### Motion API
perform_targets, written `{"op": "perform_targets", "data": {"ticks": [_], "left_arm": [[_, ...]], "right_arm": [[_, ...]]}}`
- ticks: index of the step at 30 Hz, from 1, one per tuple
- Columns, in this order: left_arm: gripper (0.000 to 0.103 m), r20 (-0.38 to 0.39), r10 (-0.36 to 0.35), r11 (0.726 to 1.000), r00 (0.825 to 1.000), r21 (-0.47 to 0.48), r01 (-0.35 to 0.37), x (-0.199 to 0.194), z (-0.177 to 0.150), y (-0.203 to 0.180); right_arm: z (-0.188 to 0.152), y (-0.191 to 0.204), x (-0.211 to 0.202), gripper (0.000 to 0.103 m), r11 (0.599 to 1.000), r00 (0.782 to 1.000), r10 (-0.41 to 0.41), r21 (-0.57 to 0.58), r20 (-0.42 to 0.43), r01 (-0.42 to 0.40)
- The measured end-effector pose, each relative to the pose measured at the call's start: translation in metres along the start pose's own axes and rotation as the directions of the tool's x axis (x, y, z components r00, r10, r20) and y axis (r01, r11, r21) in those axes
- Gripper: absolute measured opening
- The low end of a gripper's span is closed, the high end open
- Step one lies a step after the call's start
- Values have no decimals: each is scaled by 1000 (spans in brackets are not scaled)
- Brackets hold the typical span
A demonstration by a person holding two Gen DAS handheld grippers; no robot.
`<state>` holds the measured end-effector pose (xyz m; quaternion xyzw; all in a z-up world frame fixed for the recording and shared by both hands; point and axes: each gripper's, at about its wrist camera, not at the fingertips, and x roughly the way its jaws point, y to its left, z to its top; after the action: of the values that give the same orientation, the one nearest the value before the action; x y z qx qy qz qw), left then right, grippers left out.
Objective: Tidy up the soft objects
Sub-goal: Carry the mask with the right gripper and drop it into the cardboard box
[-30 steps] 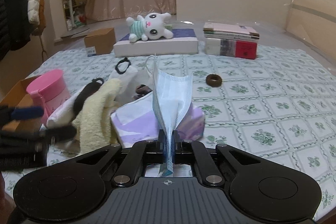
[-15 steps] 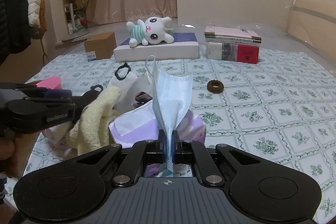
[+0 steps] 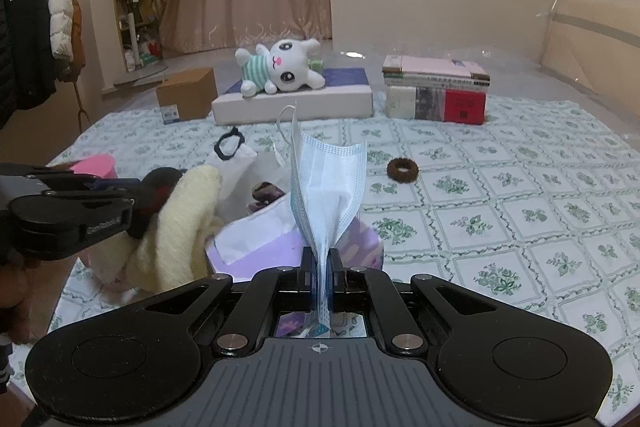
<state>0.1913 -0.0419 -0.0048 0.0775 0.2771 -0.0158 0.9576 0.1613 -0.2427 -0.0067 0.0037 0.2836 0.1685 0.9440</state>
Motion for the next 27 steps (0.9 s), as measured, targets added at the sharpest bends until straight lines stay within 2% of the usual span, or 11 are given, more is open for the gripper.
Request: {"op": "perform_targets", "data": {"ticks": [9, 16, 22, 27], "left_arm": [[9, 90, -38, 997, 995, -70, 45, -67, 13, 15], [9, 121, -34, 991, 992, -127, 49, -112, 9, 44], [9, 119, 45, 984, 992, -175, -23, -144, -7, 85], [9, 77, 157, 966, 985, -221, -137, -161, -31, 132]], "right_arm": [[11, 16, -33, 5, 1000, 998, 8, -15, 61, -7], [18, 44, -55, 5, 998, 994, 53, -47, 96, -49], [25, 86, -60, 5, 984, 983, 154, -105, 104, -143], [26, 142, -50, 5, 948, 957, 281, -174, 73, -266]]}}
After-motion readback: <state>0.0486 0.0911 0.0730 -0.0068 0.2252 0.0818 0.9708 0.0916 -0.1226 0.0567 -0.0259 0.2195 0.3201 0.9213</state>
